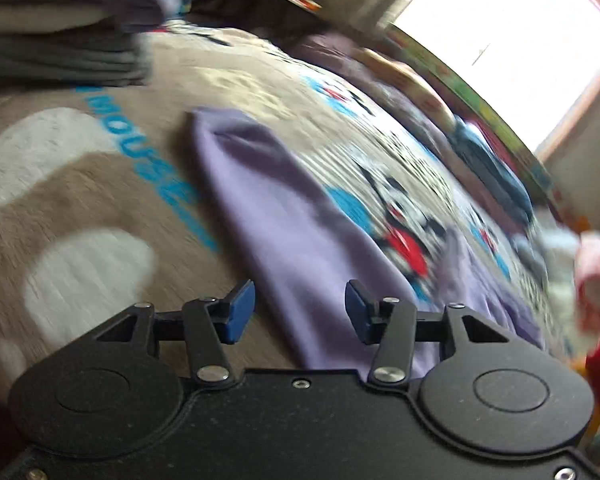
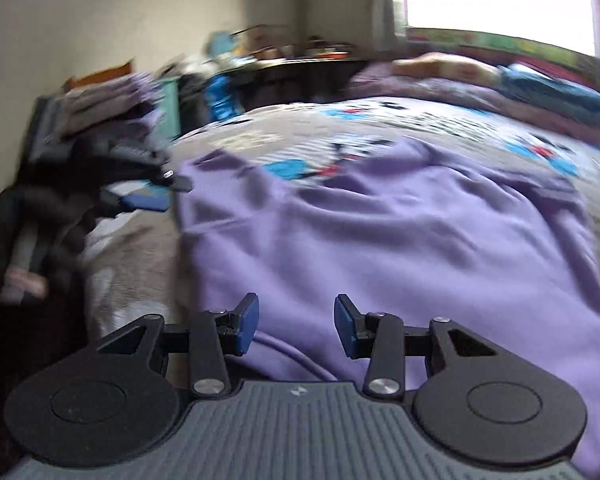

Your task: Fold clothes

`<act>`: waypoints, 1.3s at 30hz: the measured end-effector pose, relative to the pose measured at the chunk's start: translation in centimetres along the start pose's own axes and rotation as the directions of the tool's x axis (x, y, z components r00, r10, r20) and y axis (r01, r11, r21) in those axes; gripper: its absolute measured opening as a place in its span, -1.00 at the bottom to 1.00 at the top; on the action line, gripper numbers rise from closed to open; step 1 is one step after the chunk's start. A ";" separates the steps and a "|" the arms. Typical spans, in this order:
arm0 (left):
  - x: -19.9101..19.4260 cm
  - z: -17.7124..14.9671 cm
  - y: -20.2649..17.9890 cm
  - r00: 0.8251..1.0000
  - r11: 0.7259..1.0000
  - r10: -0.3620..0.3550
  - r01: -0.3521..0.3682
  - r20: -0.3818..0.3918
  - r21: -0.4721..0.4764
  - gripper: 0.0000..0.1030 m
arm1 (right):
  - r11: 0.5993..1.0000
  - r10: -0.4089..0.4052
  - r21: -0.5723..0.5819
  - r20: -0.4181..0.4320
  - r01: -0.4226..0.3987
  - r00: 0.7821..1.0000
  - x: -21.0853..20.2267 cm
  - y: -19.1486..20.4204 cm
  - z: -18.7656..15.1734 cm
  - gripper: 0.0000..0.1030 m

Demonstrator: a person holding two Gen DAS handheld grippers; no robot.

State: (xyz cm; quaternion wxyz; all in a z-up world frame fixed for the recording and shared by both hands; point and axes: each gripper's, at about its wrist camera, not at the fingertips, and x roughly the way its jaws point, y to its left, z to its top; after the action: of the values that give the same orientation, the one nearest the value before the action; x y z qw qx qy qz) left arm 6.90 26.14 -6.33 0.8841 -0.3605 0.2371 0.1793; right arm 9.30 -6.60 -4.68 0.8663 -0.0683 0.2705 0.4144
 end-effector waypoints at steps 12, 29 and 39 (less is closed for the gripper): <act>7.3 9.5 7.2 0.999 0.977 -0.050 0.046 -0.016 -0.210 -0.06 | 0.985 0.022 -0.167 -0.066 -0.033 0.998 7.1 5.3 3.7 -0.25; 7.6 10.8 8.2 1.000 1.000 0.011 -0.011 0.002 -0.007 -0.65 | 0.964 0.016 -0.259 -0.158 -0.057 0.987 9.0 7.6 1.9 -0.21; 0.7 6.9 1.1 0.992 0.971 -0.093 0.071 0.085 0.228 -0.43 | 0.954 0.006 -0.299 -0.049 -0.020 0.999 4.7 10.2 0.1 -0.19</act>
State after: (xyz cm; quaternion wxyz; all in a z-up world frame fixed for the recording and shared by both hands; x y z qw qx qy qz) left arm 8.93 31.94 -2.94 0.9361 -0.2588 0.1986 0.1315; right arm 4.08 3.22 -6.05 0.8365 -0.2067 0.2258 0.4545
